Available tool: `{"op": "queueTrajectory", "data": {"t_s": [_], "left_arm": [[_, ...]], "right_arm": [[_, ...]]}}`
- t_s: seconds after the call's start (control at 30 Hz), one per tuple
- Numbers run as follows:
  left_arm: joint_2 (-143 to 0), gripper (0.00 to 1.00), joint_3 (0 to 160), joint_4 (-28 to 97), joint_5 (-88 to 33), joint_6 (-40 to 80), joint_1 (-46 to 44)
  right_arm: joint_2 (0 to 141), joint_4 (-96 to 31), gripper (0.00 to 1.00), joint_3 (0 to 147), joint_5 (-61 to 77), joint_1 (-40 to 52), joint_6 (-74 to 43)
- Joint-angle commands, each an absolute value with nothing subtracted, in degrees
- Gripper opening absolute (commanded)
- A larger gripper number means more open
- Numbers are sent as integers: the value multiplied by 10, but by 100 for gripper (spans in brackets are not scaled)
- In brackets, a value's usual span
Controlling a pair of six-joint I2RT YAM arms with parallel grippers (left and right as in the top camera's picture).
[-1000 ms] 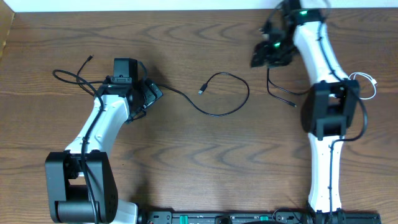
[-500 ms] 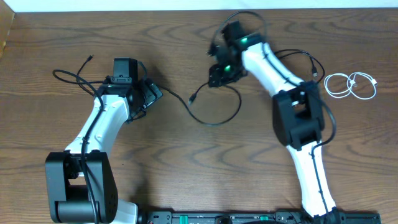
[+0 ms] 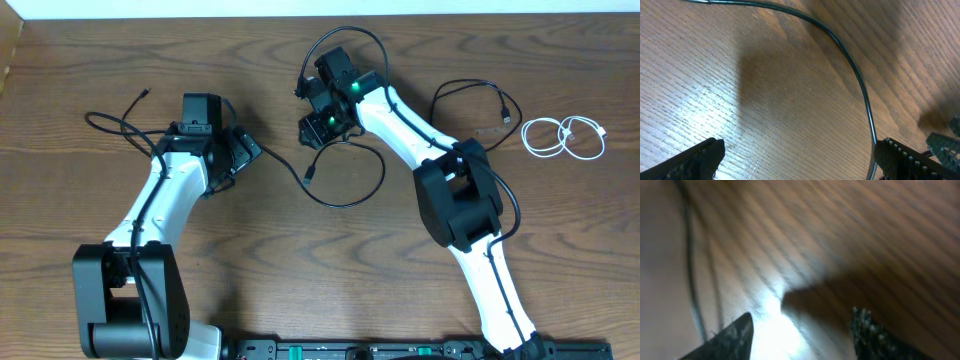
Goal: Untangle cables
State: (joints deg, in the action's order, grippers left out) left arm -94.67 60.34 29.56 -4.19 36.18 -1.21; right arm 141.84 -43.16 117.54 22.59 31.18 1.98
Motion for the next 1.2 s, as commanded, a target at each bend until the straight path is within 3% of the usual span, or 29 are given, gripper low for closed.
{"op": "queueTrajectory", "data": {"t_s": [0.0, 0.4, 0.7, 0.87, 1.03, 1.17], "left_arm": [[-943, 100, 599, 296, -38, 363, -11], [-943, 100, 599, 224, -38, 385, -11], [-943, 100, 600, 224, 10, 384, -2], [-943, 100, 600, 236, 5, 420, 55], [-943, 99, 600, 244, -135, 427, 140], [-943, 100, 600, 263, -167, 427, 194]], "right_arm": [[1439, -414, 63, 1158, 337, 317, 18], [1445, -420, 62, 1142, 339, 378, 18], [1445, -422, 52, 1142, 295, 419, -2], [1452, -417, 55, 1142, 320, 421, -10], [1495, -402, 58, 1142, 389, 414, -11], [1532, -389, 58, 1142, 492, 408, -11]]}}
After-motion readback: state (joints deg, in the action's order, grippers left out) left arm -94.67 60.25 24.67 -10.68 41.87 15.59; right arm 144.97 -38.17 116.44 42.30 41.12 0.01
